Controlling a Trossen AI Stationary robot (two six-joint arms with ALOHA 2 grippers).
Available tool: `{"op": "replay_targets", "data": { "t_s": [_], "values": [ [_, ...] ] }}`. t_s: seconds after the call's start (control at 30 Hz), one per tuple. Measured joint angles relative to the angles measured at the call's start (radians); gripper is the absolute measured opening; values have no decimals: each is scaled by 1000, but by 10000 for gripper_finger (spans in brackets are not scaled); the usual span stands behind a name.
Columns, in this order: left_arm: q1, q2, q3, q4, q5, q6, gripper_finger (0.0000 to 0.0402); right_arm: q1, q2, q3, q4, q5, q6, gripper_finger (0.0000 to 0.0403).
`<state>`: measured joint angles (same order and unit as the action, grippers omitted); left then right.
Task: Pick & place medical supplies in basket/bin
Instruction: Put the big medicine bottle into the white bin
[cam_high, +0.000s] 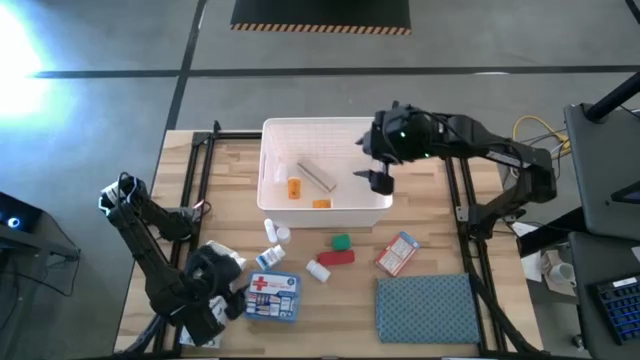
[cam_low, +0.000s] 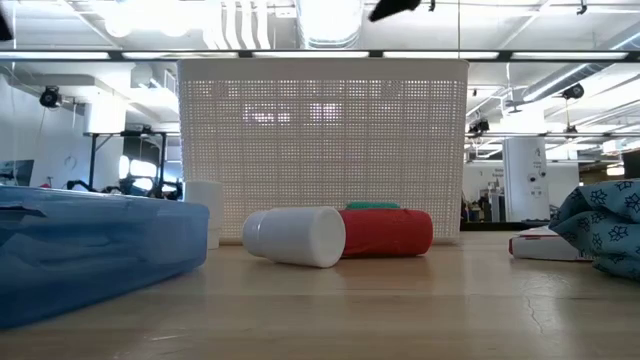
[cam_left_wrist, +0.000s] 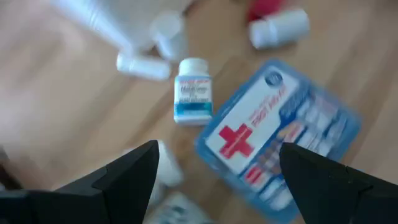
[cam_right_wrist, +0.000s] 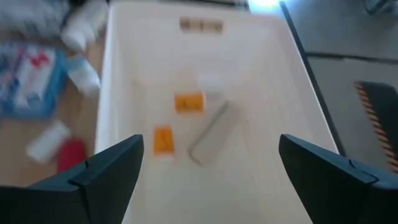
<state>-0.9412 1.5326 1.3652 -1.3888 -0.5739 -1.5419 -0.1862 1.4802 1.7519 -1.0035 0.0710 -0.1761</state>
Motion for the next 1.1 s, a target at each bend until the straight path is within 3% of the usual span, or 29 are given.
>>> {"op": "replay_targets", "data": {
  "t_s": [0.1,0.17,0.43,0.67,1.1],
  "values": [
    [18,0,4,-10,0,282,310,25,-13,0,-110,38,33,365],
    [37,0,-2,-48,1,347,310,39,-14,0,-179,39,85,365],
    [117,-40,-125,-182,128,374,295,115,-36,-5,-299,86,224,365],
    [141,-142,-335,9,321,494,255,161,-50,-6,-302,165,273,365],
    [140,-212,-477,91,292,643,243,217,-53,-19,-301,176,366,365]
  ]
}}
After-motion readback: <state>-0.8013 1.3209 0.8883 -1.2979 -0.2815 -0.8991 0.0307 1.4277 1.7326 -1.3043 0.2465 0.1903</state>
